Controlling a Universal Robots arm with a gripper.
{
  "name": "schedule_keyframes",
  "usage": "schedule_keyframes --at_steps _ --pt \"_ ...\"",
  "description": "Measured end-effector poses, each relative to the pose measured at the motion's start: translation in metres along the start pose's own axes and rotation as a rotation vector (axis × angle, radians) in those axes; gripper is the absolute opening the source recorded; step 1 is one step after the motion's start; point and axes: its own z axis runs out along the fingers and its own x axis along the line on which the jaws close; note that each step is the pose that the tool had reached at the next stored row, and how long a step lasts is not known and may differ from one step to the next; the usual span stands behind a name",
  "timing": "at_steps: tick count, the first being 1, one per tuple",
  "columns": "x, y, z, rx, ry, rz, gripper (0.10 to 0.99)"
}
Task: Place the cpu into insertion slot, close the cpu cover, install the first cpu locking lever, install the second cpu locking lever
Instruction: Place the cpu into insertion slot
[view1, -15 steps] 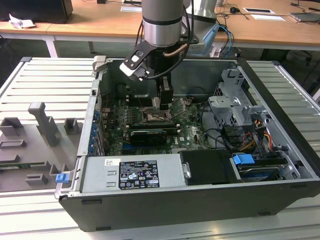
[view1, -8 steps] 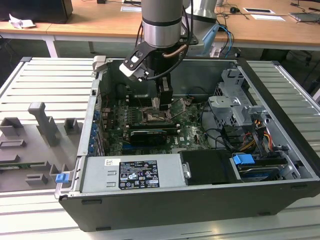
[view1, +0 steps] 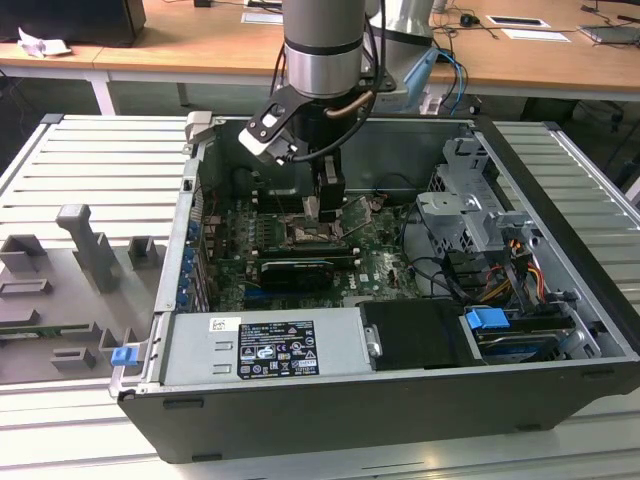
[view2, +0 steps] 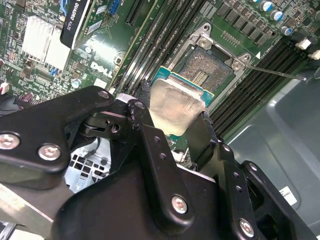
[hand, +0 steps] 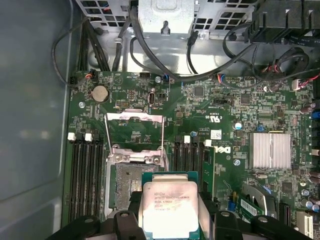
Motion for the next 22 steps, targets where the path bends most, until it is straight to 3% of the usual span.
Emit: schedule_keyframes --at_steps 15,18,20,22 --pt "0.0008 -0.0007 0.0062 0.0 -0.0006 0.005 0.529" --pt "0.0067 -0.001 0.0084 0.0 -0.001 0.011 0.529" --pt "0.0138 -0.0024 0.0143 0.0 -0.0015 0.017 0.529" --pt "0.016 -0.0028 0.0182 0.0 -0.0015 0.02 0.529"
